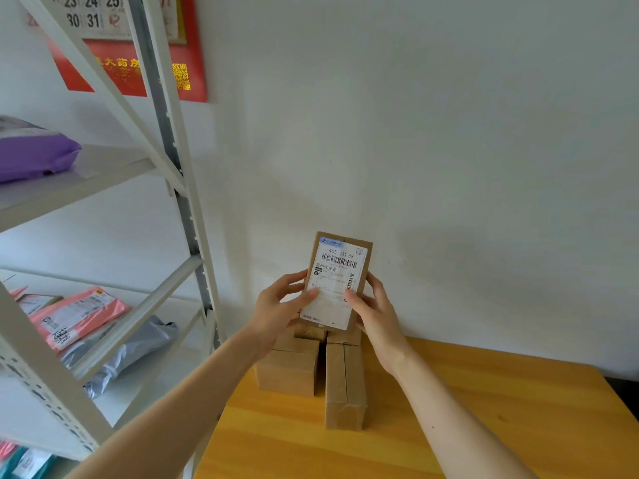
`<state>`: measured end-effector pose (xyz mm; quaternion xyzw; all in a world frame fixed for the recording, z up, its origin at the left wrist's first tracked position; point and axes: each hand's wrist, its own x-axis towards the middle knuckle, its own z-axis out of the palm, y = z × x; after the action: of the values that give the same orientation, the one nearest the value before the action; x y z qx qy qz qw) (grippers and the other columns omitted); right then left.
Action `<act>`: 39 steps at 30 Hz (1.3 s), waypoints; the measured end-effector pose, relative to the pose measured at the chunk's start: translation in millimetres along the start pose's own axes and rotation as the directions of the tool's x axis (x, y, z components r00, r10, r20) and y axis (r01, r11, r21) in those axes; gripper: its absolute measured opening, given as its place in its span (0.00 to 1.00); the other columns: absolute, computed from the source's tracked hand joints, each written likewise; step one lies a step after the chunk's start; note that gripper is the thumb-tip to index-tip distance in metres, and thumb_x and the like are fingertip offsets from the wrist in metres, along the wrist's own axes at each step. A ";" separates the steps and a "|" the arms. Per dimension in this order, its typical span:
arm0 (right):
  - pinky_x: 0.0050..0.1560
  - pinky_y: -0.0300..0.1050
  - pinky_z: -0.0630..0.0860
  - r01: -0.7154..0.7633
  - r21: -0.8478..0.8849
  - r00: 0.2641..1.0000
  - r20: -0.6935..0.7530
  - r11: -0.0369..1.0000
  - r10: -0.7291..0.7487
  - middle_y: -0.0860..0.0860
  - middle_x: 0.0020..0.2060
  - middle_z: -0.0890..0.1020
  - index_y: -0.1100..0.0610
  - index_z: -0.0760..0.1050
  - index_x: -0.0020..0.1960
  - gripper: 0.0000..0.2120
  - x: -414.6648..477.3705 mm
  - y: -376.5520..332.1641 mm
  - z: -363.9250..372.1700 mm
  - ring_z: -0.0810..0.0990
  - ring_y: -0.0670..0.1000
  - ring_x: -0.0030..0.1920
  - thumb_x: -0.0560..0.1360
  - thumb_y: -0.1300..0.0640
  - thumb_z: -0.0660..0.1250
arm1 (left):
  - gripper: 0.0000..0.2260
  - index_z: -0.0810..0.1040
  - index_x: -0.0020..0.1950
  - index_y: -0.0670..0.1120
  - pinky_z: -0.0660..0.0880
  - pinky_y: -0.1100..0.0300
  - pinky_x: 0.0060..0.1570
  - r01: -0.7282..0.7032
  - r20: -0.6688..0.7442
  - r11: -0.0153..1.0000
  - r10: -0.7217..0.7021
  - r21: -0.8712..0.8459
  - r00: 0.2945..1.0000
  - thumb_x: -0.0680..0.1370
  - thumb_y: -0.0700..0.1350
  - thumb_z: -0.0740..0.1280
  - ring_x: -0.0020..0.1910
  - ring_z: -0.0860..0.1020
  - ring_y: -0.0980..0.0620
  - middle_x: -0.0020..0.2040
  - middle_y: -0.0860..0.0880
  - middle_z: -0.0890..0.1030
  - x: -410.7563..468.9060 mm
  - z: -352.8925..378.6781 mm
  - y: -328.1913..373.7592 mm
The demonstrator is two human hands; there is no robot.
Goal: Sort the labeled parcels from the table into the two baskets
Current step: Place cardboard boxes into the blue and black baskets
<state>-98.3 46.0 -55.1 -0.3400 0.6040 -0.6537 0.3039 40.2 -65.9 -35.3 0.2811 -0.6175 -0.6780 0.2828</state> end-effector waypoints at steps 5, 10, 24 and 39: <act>0.50 0.39 0.78 0.031 0.000 1.000 0.001 1.000 -0.031 0.44 0.61 0.78 0.35 0.65 0.66 0.24 -1.7 -3.4 3.7 0.77 0.47 0.60 0.75 0.51 0.69 | 0.20 0.73 0.67 0.52 0.80 0.45 0.52 -0.007 0.009 0.999 0.006 0.033 1.000 0.76 0.47 0.69 0.53 0.81 0.46 0.56 0.47 0.82 0.4 -8.7 6.7; 0.55 0.42 0.78 0.056 -0.005 0.998 0.000 0.998 -0.056 0.45 0.62 0.77 0.36 0.65 0.67 0.23 -5.7 -9.3 9.0 0.76 0.48 0.62 0.76 0.52 0.67 | 0.18 0.73 0.67 0.54 0.81 0.50 0.50 -0.039 0.009 0.999 0.039 0.037 0.999 0.77 0.47 0.68 0.52 0.82 0.48 0.58 0.50 0.81 -3.8 -12.8 6.6; 0.51 0.37 0.77 0.043 -0.037 0.999 -0.004 0.998 -0.043 0.43 0.62 0.77 0.34 0.66 0.64 0.20 -30.6 -11.7 23.7 0.75 0.47 0.63 0.77 0.52 0.67 | 0.17 0.71 0.64 0.63 0.80 0.50 0.52 -0.029 0.046 0.999 0.027 0.044 0.999 0.78 0.48 0.67 0.52 0.82 0.49 0.55 0.54 0.83 -22.2 -29.1 2.4; 0.38 0.32 0.77 -0.076 0.047 0.914 -0.396 0.996 0.088 0.43 0.57 0.81 0.41 0.67 0.67 0.23 -138.2 3.8 -49.8 0.81 0.40 0.52 0.77 0.60 0.66 | 0.18 0.70 0.66 0.60 0.79 0.54 0.52 0.087 0.468 0.995 -0.096 0.039 0.878 0.78 0.49 0.67 0.53 0.82 0.54 0.57 0.57 0.82 -40.7 62.1 -46.9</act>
<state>-58.0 186.3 -71.5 -0.1699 0.6569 -0.7048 0.2072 20.9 9.6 -75.8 0.1399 -0.6593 -0.7332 0.0902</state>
